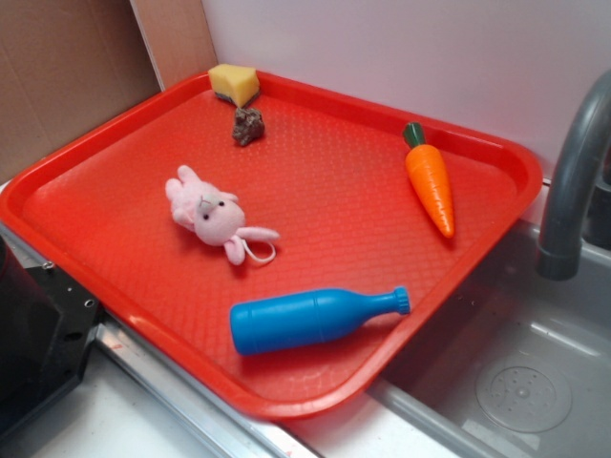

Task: Grab the blue bottle.

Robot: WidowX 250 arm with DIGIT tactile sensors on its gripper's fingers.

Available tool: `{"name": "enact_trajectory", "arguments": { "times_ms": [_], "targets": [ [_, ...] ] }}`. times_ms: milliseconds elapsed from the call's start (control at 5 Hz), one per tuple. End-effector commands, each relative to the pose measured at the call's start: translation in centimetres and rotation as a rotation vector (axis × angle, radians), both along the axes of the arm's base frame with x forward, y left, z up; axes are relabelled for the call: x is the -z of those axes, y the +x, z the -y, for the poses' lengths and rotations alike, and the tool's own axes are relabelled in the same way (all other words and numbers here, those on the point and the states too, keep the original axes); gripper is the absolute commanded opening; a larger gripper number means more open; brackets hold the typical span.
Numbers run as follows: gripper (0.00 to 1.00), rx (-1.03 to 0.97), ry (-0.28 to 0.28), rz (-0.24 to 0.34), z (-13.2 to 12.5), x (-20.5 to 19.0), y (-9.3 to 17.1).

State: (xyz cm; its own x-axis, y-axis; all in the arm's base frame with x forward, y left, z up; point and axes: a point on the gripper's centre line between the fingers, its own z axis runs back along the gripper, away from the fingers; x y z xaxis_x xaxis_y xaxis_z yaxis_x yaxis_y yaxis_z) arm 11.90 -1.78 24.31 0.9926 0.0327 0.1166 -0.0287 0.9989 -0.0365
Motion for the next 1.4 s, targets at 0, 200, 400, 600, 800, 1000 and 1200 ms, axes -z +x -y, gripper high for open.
{"name": "enact_trajectory", "arguments": {
  "times_ms": [0,200,400,600,800,1000,1200],
  "targets": [
    [1.00,0.000,0.000,0.000,0.0,0.0,0.0],
    [1.00,0.250,0.051,0.021,5.0,4.0,0.7],
    [1.00,0.489,0.120,0.017,9.3,8.3,1.6],
    [1.00,0.590,0.130,0.014,12.0,12.5,2.5],
    [1.00,0.601,0.118,-0.020,12.7,15.6,3.3],
    [1.00,0.664,0.058,-0.021,13.3,18.8,4.4],
    [1.00,0.691,0.002,-0.018,13.8,20.7,4.0]
  ]
}}
